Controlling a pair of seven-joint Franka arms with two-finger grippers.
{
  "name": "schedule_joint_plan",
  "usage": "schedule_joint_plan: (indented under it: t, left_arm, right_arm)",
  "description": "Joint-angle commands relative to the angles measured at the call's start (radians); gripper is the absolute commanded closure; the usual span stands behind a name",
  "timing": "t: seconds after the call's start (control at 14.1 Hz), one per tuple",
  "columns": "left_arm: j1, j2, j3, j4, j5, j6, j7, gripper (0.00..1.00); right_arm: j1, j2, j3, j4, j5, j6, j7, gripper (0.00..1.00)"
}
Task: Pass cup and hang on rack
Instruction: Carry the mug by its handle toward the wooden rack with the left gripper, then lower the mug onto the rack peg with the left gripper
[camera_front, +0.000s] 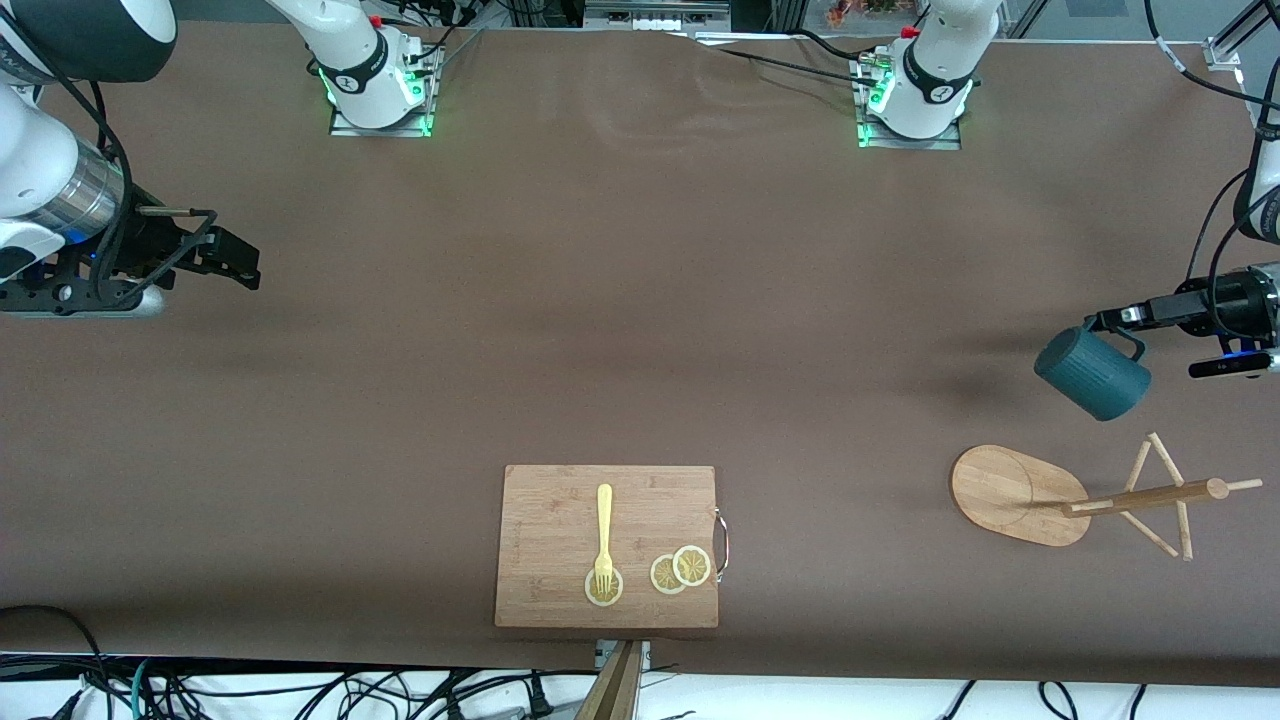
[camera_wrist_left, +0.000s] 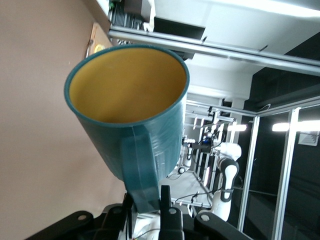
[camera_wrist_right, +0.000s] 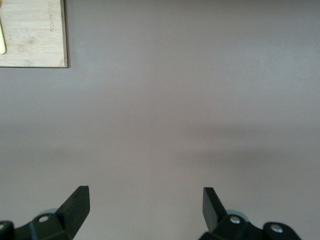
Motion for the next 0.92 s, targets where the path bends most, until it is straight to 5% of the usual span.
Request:
schedule_joint_plan:
  t: [0.0,0.85]
  left_arm:
    - [0.022,0.084,-0.015,0.105,-0.037,-0.033,-0.023,1.00]
    - [0.050,0.309,-0.020,0.277,-0.189,-0.083,-0.014,1.00]
  right_arm:
    - [-0.008,-0.007,0.000,0.003,0.013,0.003,-0.013,0.00]
    - [-0.009,-0.009,-0.002,0.005,0.028,0.003,-0.011,0.00]
